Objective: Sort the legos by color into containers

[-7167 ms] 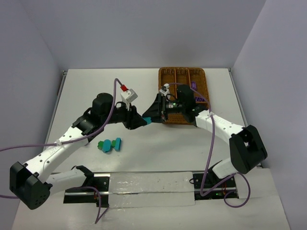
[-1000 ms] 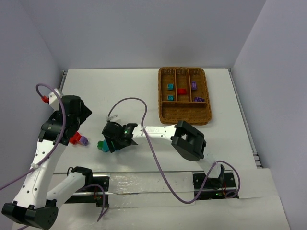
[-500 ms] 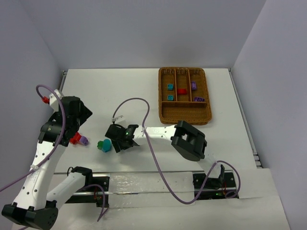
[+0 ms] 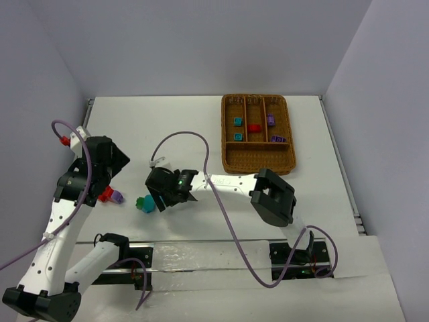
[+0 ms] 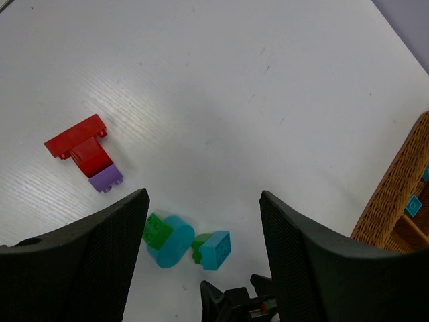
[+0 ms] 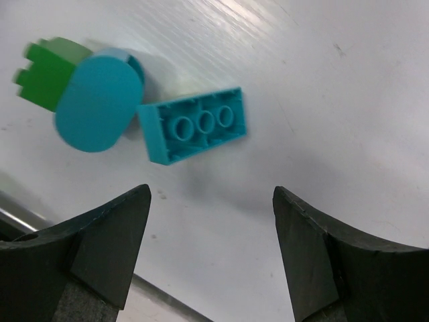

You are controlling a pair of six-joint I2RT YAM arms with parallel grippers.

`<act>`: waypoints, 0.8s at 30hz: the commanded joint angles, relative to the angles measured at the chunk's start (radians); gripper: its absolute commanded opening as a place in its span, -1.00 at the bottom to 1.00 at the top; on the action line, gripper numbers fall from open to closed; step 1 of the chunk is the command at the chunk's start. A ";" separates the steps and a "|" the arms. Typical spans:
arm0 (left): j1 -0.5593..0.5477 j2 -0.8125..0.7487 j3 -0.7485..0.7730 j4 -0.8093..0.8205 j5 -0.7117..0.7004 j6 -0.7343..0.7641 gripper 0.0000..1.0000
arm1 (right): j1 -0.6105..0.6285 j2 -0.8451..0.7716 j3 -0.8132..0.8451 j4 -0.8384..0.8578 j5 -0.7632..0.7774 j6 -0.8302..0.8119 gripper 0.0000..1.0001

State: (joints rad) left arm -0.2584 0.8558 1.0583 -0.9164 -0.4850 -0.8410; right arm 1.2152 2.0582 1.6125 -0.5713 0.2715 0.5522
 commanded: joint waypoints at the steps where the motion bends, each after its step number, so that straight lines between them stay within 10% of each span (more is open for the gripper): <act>1: 0.008 -0.006 -0.002 0.039 0.019 0.020 0.50 | 0.004 -0.029 0.085 0.001 -0.035 -0.052 0.60; 24: 0.008 -0.011 0.023 0.019 -0.029 0.037 0.50 | 0.021 0.168 0.287 -0.050 0.009 -0.163 0.34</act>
State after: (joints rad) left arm -0.2584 0.8547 1.0512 -0.9154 -0.4925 -0.8253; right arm 1.2191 2.2033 1.8534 -0.6025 0.2454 0.4109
